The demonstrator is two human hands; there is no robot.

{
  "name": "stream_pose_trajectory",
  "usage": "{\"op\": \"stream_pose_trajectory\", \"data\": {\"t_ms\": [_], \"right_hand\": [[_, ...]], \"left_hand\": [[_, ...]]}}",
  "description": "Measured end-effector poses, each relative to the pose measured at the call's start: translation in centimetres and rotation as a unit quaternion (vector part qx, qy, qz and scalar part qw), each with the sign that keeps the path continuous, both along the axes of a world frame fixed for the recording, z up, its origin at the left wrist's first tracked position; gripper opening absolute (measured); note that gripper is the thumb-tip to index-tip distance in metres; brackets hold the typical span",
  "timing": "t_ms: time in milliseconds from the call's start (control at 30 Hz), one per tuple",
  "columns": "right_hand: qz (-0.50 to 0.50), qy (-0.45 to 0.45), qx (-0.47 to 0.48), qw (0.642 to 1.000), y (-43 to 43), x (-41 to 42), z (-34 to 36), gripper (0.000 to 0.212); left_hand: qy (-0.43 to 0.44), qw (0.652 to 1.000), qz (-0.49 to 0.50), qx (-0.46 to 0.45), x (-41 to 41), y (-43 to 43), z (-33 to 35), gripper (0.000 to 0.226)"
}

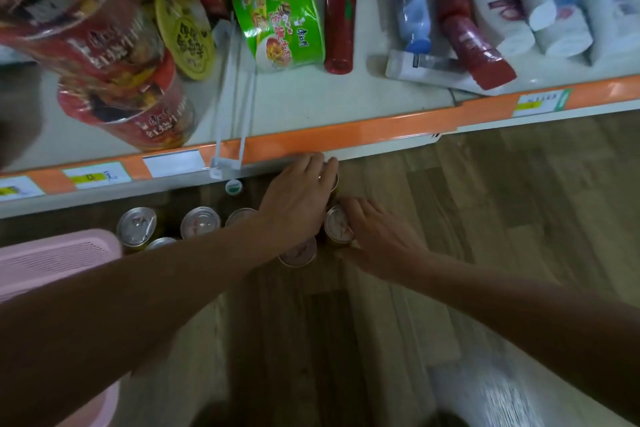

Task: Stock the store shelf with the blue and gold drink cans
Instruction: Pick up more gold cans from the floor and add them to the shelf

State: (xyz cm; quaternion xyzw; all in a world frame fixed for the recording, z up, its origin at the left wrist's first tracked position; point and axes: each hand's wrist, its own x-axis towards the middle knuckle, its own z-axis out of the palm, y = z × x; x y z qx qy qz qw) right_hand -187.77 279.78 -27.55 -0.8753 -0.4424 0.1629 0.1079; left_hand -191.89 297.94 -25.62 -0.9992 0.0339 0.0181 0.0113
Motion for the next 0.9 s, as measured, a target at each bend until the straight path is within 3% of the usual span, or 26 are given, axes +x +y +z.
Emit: {"op": "stream_pose_trajectory", "data": {"t_ms": [133,267,567,733,900], "right_hand": [[-0.04,0.042,0.009,0.998,0.2,0.1,0.2,0.077],[-0.101,0.09,0.013,0.991,-0.6,0.6,1.5,0.072],[-0.147,0.148,0.097,0.973,-3.5,3.0,8.4,0.067],[-0.17,0.272,0.236,0.917,-3.8,4.4,12.5,0.065],[-0.191,0.3,0.316,0.879,-2.8,5.3,15.7,0.066]], "left_hand": [[0.053,0.998,0.027,-0.034,0.2,0.3,0.2,0.084],[0.086,0.984,0.083,-0.133,0.4,0.2,0.7,0.078],[-0.011,0.965,0.061,-0.256,-0.9,-1.1,5.2,0.072],[-0.039,0.906,0.131,-0.401,0.4,-0.6,9.9,0.07],[-0.042,0.803,0.155,-0.573,0.8,0.7,13.2,0.072]]}}
